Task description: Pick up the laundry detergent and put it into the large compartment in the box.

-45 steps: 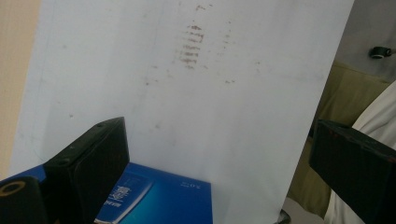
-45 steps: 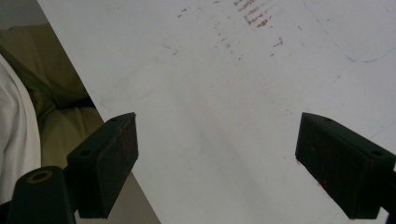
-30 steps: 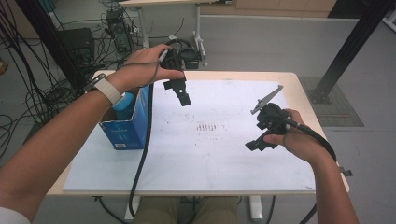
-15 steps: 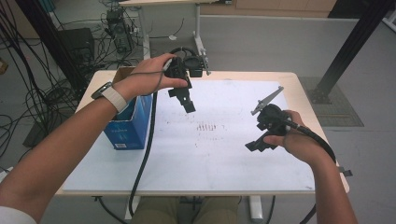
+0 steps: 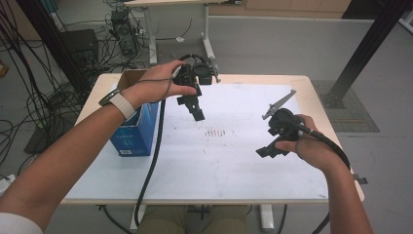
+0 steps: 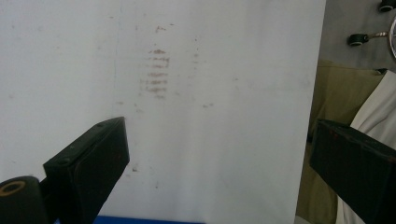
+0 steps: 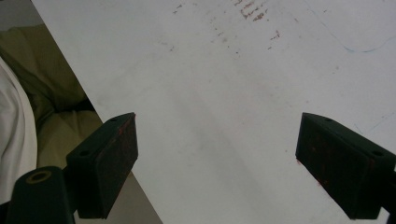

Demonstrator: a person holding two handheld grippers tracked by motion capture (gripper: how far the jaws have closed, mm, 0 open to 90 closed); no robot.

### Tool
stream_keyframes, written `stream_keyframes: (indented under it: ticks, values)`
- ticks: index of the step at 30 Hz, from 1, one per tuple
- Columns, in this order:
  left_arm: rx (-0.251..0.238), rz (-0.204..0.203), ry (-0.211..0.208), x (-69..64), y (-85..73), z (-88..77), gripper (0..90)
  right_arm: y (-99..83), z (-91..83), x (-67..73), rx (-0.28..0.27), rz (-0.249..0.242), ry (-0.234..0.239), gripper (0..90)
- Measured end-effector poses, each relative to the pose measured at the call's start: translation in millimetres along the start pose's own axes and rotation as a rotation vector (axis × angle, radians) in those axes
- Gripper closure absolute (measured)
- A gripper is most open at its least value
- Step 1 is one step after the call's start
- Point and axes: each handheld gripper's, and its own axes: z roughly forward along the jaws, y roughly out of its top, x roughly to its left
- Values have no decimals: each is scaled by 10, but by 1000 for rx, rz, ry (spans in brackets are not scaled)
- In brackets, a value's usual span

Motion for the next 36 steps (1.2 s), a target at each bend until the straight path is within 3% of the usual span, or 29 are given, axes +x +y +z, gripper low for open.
stream_keyframes:
  ticks: [36]
  values:
    - [-8, -9, -7, 8, -14, 78, 56, -63, -21, 21, -1, 14, -9, 129]
